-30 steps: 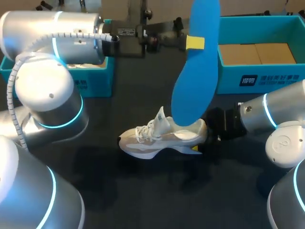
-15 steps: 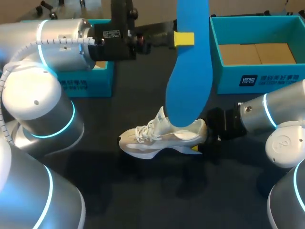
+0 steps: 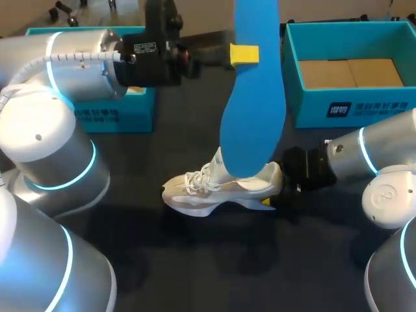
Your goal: Take the shoe out of the shoebox, open the shoe tongue, remove and reinsert the insole, then place the shoe into the shoebox
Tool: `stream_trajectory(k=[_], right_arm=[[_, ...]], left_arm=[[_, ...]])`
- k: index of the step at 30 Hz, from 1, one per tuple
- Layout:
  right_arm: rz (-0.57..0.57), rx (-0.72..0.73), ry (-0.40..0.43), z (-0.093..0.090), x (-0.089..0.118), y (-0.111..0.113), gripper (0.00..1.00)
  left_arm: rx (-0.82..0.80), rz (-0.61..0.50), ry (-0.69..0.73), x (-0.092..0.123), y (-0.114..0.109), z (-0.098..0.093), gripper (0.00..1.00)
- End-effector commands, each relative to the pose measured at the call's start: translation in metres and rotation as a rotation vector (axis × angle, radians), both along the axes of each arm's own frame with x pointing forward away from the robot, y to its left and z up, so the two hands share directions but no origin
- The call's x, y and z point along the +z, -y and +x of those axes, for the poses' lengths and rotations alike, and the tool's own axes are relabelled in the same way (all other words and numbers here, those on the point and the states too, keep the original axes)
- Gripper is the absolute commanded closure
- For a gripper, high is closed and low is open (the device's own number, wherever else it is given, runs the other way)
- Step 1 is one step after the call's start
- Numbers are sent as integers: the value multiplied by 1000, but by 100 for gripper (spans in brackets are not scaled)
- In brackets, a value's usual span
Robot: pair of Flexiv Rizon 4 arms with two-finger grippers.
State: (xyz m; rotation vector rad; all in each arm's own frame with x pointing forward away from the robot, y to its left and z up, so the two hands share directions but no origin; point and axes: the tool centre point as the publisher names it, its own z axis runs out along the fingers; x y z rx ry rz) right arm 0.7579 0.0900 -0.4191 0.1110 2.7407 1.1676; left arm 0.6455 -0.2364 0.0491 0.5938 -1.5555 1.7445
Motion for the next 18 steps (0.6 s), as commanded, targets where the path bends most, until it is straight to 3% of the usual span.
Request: stream_trajectory(k=[1,10,18], right_arm=[[-6,-3,1,-1,-1,-2,100],[-6,-3,1,-1,-1,-2,100],[-6,-3,1,-1,-1,-2,100]], left_arm=[[10,-4,-13,1,-19,-15,100],[-9,-10,-37,7,-39,-31,100],[30,-34,-50,15,-41,-36,100]])
